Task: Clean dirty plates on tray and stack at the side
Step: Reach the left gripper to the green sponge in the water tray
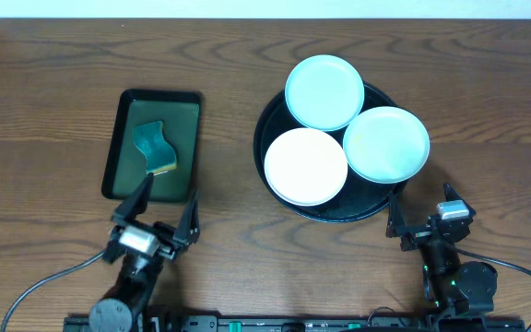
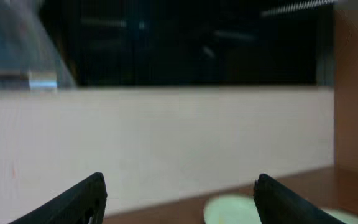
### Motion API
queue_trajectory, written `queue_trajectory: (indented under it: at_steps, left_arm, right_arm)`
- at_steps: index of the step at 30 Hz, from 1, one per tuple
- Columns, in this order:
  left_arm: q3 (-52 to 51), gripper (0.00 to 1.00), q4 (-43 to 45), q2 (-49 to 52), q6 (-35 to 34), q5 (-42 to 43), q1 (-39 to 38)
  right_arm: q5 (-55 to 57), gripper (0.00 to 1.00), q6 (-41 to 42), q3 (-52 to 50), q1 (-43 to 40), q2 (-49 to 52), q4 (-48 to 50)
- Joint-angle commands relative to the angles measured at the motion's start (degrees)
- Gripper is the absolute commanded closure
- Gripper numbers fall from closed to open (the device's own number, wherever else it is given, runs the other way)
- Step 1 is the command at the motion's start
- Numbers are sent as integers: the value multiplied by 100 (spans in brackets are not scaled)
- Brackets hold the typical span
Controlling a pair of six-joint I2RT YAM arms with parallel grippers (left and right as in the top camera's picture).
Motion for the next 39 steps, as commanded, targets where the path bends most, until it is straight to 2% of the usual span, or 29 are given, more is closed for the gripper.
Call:
queue_trajectory:
  at_steps: [1,4,7,11,14,16,18,19,21,25,27,33,39]
  left_arm:
    - [448,23,-24,129,-4,-522,-7]
    - [1311,23,-678,732,151,-870,-7]
    - [2669,23,-1941,1882,247,-844,-7]
    - [4557,23,-3998,3617,1187,-101,-7]
    - [5510,23,-4861,4592,1147,463,-7]
    - [5827,23,-5110,4994,1158,417,0]
    - [6035,23,-5134,5324,1043,-105,46]
    - [6172,23,-5191,5525,710,-533,109]
    - [6513,23,-5545,5921,249,-828,323]
    - [7429,23,-6887,6977,136,-826,894]
    - [7608,23,-7197,7429,131,-748,1045]
    - [7608,23,-7615,8323,136,-715,1049]
    - [7608,23,-7532,9289,133,-717,1049]
  right_arm:
    - [44,1,-63,-9,-55,-24,-22]
    - [44,1,-63,-9,-55,-24,-22]
    - [44,1,-63,-9,-55,-24,-22]
    - [44,1,-63,-9,-55,-24,-22]
    - [44,1,-63,-9,-55,-24,-22]
    - [44,1,-63,-9,-55,-24,-22]
    - [44,1,-63,-9,-55,-24,-22]
    - [44,1,-63,-9,-55,-24,-22]
    - [44,1,-63,-9,-55,-24,-22]
    - [44,1,-63,-9,-55,-24,-22]
    - [44,1,-63,-9,-55,-24,-22]
    - [44,1,-63,-9,-55,-24,-22]
    - [44,1,-63,-9,-55,-24,-22]
